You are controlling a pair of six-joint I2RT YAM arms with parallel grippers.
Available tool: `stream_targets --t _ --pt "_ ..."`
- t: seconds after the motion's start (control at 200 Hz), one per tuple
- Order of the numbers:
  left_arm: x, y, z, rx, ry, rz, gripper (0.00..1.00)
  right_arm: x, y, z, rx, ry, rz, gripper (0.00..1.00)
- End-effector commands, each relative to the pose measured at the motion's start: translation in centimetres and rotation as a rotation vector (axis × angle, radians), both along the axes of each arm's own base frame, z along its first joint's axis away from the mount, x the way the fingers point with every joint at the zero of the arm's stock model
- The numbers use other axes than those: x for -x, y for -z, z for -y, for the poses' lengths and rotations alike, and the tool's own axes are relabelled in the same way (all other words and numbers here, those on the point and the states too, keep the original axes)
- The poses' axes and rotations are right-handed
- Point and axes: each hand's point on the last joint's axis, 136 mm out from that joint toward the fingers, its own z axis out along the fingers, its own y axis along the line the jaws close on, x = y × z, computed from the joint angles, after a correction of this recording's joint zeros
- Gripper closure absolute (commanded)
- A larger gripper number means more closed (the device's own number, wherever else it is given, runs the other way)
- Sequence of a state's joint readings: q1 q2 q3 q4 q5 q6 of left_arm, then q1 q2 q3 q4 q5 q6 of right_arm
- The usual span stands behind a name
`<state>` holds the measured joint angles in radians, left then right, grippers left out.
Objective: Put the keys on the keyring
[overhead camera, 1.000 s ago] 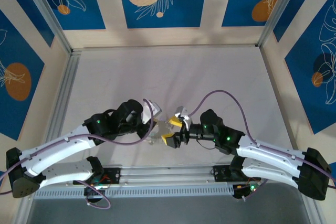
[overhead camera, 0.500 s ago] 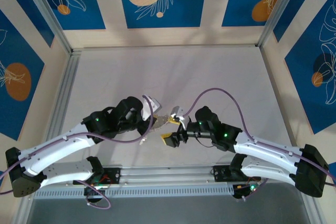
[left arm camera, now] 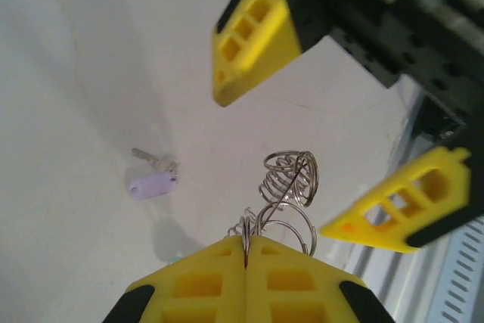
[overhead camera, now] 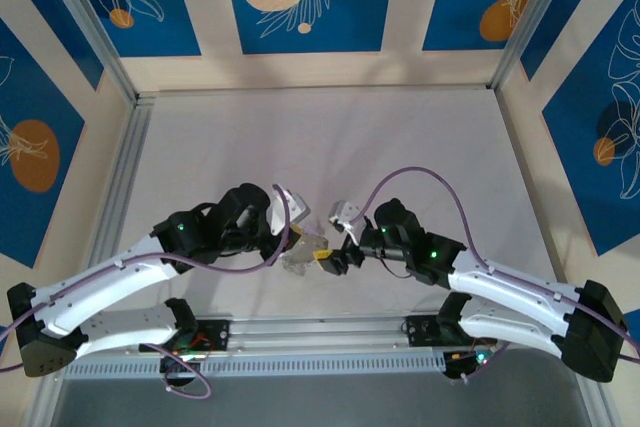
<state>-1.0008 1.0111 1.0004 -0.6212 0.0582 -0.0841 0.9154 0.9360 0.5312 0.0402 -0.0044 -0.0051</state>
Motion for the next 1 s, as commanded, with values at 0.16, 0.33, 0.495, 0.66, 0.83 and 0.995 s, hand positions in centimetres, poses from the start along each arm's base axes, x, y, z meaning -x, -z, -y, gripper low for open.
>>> stream_targets --t 0.16,0.33,0.495,0.66,0.83,0.995 --pt "1.3 -2.4 1.1 0.063 0.095 -0.01 1.0 0.9 -2.7 -2.3 -0.094 -0.13 0.023 0.33" --pt "1.1 -2.3 1.2 0.075 0.085 -0.012 1.0 1.7 -3.0 -2.9 -0.122 -0.169 0.003 0.61" --pt "0.7 -2.0 1.3 0.069 0.068 -0.012 1.0 2.0 -3.0 -3.0 -0.116 -0.178 -0.001 0.88" --pt "-0.2 -1.6 0.9 0.07 0.015 -0.018 1.0 1.8 -3.5 -2.4 -0.135 -0.144 0.034 1.0" --pt "-0.8 -1.0 -0.1 0.078 -0.059 -0.056 1.0 0.4 -4.3 -0.9 -0.166 -0.037 0.083 1.0" --pt "-0.6 -0.2 -0.9 0.059 -0.105 -0.1 1.0 -2.5 -4.4 1.2 -0.123 0.166 0.196 1.0"
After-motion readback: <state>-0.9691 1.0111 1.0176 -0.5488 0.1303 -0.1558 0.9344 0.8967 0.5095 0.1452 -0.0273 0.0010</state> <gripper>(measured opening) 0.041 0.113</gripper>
